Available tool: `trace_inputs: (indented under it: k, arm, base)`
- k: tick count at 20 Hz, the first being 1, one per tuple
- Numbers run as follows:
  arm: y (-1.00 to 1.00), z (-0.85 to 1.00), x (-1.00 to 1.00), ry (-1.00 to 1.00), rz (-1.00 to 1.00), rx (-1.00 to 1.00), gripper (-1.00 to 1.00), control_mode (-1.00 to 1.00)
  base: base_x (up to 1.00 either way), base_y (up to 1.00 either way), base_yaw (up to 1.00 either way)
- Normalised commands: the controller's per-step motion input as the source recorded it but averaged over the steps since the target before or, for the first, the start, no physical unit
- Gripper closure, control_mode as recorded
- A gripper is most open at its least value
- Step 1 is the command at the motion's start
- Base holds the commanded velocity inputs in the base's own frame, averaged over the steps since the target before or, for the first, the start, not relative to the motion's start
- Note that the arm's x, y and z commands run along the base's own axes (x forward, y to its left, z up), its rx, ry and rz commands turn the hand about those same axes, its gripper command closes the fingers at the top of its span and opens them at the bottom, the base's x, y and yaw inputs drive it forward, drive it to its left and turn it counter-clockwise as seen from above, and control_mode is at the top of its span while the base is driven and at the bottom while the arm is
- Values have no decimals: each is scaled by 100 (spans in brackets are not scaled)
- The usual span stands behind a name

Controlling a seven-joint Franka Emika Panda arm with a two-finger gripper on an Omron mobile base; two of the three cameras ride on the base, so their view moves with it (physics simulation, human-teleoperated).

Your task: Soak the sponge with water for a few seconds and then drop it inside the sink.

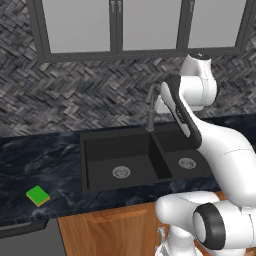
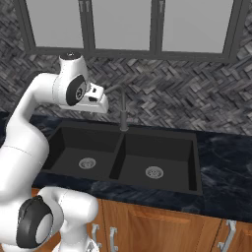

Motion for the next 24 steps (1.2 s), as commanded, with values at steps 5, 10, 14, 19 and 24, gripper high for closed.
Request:
trace_inputs:
  k: [5, 10, 14, 19, 24]
  arm:
    - [2, 0, 7, 0, -7, 0, -100, -100]
    - [0, 0, 10, 0, 0, 0, -100, -100]
    - [-2, 0, 0, 0, 0, 0, -100, -100]
    - [-14, 0, 0, -1, 0, 0, -100, -100]
    - [-17, 0, 0, -2, 0, 0, -100, -100]
  base:
    - [0, 0, 0]
    - [0, 0, 0]
    - [0, 0, 0]
    - [0, 0, 0]
    - [0, 0, 0]
